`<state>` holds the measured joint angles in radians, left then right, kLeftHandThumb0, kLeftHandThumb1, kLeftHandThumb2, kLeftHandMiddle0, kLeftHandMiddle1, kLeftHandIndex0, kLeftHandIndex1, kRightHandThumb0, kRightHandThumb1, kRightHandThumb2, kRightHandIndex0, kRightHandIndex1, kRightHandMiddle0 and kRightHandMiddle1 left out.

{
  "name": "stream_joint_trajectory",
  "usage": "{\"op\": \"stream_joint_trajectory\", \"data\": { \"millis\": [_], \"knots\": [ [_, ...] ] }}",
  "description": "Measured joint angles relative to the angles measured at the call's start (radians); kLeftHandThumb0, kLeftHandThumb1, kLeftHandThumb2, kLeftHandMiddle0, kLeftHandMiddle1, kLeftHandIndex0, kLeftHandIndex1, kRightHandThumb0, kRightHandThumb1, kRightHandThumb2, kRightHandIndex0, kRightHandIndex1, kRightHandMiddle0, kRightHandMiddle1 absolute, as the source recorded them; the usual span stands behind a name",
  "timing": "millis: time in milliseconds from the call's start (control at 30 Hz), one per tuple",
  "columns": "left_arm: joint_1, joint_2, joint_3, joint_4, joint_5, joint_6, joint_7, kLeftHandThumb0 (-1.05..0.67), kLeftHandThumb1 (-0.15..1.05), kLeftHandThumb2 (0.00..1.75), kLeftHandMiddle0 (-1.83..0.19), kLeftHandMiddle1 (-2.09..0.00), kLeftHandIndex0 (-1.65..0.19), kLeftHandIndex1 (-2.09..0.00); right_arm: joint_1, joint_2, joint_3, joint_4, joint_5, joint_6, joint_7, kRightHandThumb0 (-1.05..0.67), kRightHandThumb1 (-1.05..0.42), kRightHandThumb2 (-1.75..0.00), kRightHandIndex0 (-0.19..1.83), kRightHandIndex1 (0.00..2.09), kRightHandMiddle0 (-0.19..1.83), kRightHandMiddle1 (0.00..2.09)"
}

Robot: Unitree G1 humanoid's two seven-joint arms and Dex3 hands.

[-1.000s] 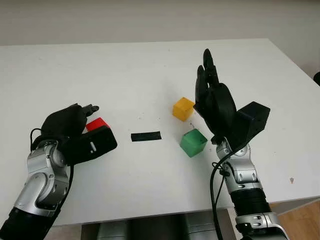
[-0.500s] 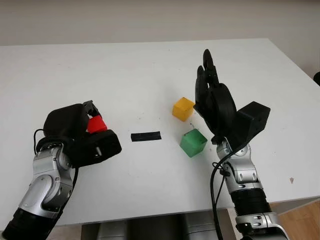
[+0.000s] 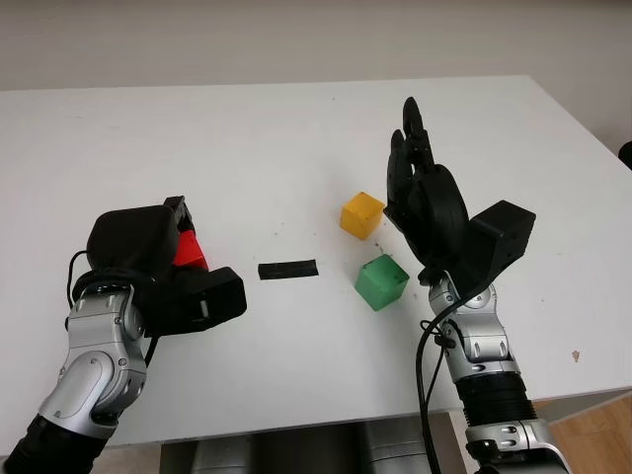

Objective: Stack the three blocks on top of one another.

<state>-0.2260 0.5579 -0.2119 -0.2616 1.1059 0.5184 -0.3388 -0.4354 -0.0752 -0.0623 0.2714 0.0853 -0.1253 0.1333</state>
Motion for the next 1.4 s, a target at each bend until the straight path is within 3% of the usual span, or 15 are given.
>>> {"op": "stream_joint_trajectory", "data": {
  "millis": [133, 333, 600, 867, 1033, 1400],
  "knots": [
    [0.0, -0.005, 0.03, -0.065, -0.07, -0.042, -0.034, -0.43, 0.96, 0.05, -0.49, -0.12, -0.42, -1.53, 0.0, 0.001, 0.003, 0.0, -0.001, 0.002, -0.002, -0.8, -1.05, -0.69, -0.19, 0.0, -0.19, 0.0],
    [-0.012, -0.007, 0.05, -0.157, -0.171, -0.11, -0.113, -0.46, 0.96, 0.05, -0.51, -0.07, -0.44, -1.49, 0.003, 0.002, 0.008, -0.001, -0.003, 0.002, -0.008, -0.79, -1.05, -0.69, -0.19, 0.0, -0.19, 0.0],
    [-0.127, -0.002, 0.052, -0.173, -0.269, -0.174, -0.236, -0.44, 0.94, 0.05, -0.54, -0.06, -0.47, -1.38, 0.012, 0.002, 0.01, -0.013, -0.007, 0.002, -0.01, -0.79, -1.05, -0.69, -0.19, 0.0, -0.19, 0.0],
    [-0.238, -0.006, 0.021, -0.073, -0.306, -0.211, -0.262, -0.45, 0.92, 0.05, -0.56, -0.06, -0.5, -1.39, 0.014, 0.006, 0.015, -0.013, -0.007, 0.002, -0.016, -0.8, -1.05, -0.68, -0.19, 0.0, -0.19, 0.0],
    [-0.263, -0.027, -0.001, 0.008, -0.318, -0.255, -0.208, -0.44, 0.92, 0.05, -0.54, -0.05, -0.47, -1.49, 0.013, 0.008, 0.017, -0.013, -0.008, 0.002, -0.025, -0.79, -1.05, -0.68, -0.19, 0.0, -0.19, 0.0],
    [-0.292, -0.101, -0.028, 0.167, -0.347, -0.249, -0.129, -0.44, 0.95, 0.06, -0.49, -0.04, -0.41, -1.58, 0.015, 0.008, 0.017, -0.029, -0.009, 0.016, -0.037, -0.78, -1.05, -0.69, -0.19, 0.0, -0.19, 0.0]
  ]
}}
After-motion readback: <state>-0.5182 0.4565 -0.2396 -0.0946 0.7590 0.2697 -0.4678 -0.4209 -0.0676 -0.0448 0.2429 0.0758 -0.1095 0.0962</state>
